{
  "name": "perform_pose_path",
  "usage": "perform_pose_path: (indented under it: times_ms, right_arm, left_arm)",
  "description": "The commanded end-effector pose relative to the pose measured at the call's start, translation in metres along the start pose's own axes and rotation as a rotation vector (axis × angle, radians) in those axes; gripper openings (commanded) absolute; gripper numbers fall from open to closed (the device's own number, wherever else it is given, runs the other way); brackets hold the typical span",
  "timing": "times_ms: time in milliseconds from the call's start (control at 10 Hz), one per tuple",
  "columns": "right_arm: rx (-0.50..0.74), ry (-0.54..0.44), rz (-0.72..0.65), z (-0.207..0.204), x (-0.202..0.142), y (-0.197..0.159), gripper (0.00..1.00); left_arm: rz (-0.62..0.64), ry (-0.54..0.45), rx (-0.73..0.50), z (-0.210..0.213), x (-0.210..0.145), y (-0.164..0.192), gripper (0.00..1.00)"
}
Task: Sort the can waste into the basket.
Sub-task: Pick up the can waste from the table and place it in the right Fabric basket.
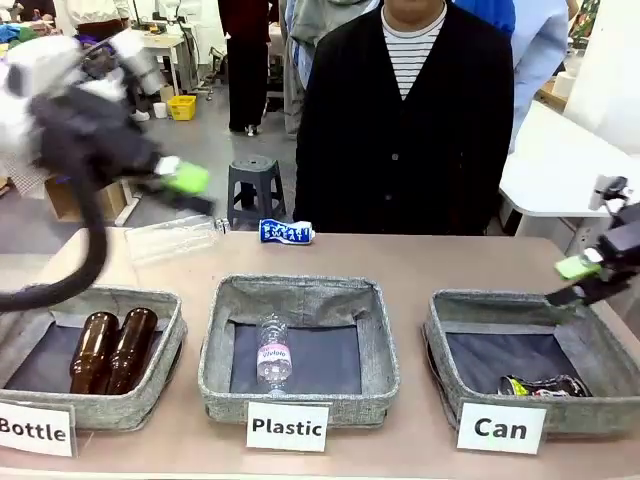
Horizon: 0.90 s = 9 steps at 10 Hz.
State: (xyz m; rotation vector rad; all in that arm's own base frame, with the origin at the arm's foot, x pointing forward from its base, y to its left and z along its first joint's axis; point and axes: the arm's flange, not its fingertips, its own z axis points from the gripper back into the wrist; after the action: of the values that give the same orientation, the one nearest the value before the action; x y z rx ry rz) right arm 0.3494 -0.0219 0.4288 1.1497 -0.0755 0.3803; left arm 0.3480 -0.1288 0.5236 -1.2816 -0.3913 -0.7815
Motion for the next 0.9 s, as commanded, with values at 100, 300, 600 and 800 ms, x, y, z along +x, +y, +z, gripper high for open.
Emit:
perform_pose_path:
  times_ms: [100, 300, 600, 800]
  right_arm:
    - [0.215, -0.126, -0.091, -0.027, 0.025, -0.004, 1.0]
    - [0.289, -0.168, -0.104, -0.029, 0.029, -0.012, 1.0]
    - [0.284, -0.172, -0.095, -0.028, 0.03, -0.016, 1.0]
    - [0.284, -0.172, -0.095, -0.028, 0.03, -0.016, 1.0]
  left_arm:
    - [0.312, -0.281, 0.007, 0.083, -0.092, 0.035, 1.0]
    - [0.408, -0.513, -0.025, 0.126, -0.166, 0.057, 1.0]
    - [0.444, -0.498, 0.014, 0.169, -0.154, 0.081, 1.0]
    - [0.444, -0.498, 0.014, 0.169, -0.154, 0.081, 1.0]
